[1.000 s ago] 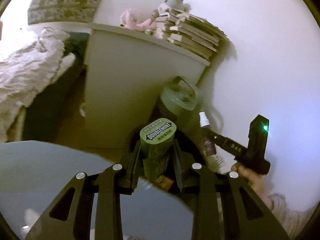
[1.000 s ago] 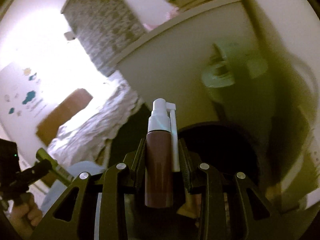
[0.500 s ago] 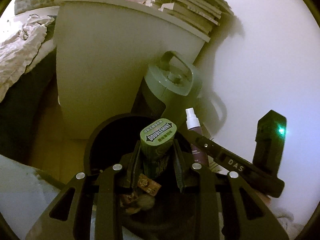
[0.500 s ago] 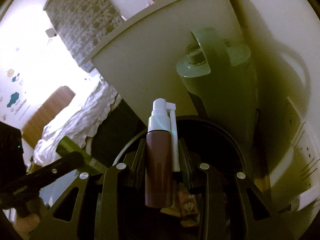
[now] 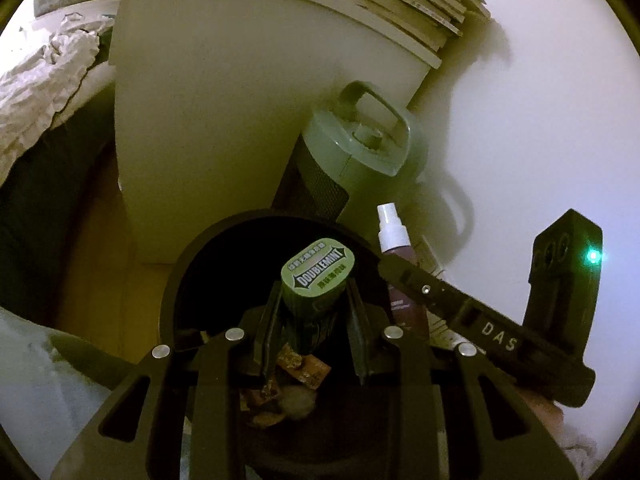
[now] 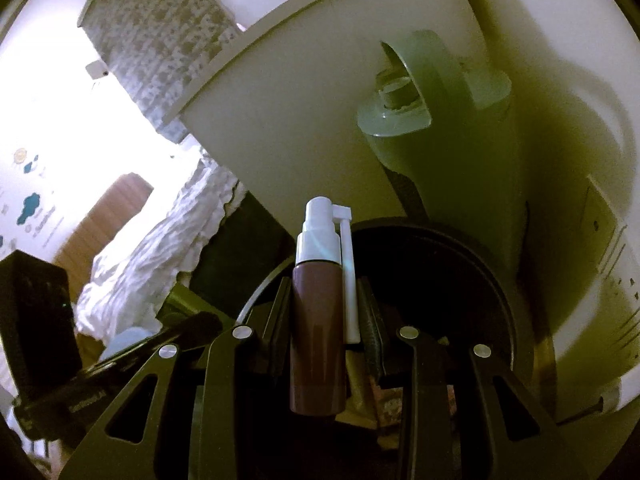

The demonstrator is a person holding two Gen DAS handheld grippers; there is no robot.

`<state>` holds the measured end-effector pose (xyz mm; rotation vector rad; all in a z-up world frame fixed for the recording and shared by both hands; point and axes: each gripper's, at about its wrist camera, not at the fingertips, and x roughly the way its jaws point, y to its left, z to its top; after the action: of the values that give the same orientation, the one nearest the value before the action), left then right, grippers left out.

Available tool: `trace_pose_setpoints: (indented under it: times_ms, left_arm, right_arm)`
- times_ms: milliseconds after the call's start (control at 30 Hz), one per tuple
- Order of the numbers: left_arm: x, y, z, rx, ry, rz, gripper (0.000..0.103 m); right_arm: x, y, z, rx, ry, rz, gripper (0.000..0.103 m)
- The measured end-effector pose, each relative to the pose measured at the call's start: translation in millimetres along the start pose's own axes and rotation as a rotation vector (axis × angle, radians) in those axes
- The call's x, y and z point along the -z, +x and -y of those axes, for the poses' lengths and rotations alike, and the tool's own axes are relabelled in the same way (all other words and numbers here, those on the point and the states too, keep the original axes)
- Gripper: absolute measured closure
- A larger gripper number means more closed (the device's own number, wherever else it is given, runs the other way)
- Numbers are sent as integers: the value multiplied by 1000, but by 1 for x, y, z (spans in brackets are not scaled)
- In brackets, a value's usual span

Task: Collect trash
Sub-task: 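Carry the gum box and spray bottle over the black bin and open both tools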

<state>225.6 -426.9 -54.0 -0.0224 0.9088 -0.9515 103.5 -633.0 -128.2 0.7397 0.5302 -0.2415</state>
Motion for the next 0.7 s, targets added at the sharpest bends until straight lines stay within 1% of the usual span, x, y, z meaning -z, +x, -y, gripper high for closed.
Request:
trace_pose_setpoints:
  times_ms: [200,533,667,700]
  left_arm:
    - [-3,3,3,-5,24,-9,73]
    - [-6,6,4,-6,26,-24,73]
    - [-5,6,3,-5,23,-32,71]
    - [-5,5,3,-4,19,-32,67]
  right_arm:
    - [2,1,1,11,14,-3,71]
    - [2,-2,3,9,36,-1,71]
    - [3,-2,4,8,50,-3,70]
    - [3,-2,4,7,54,-6,69]
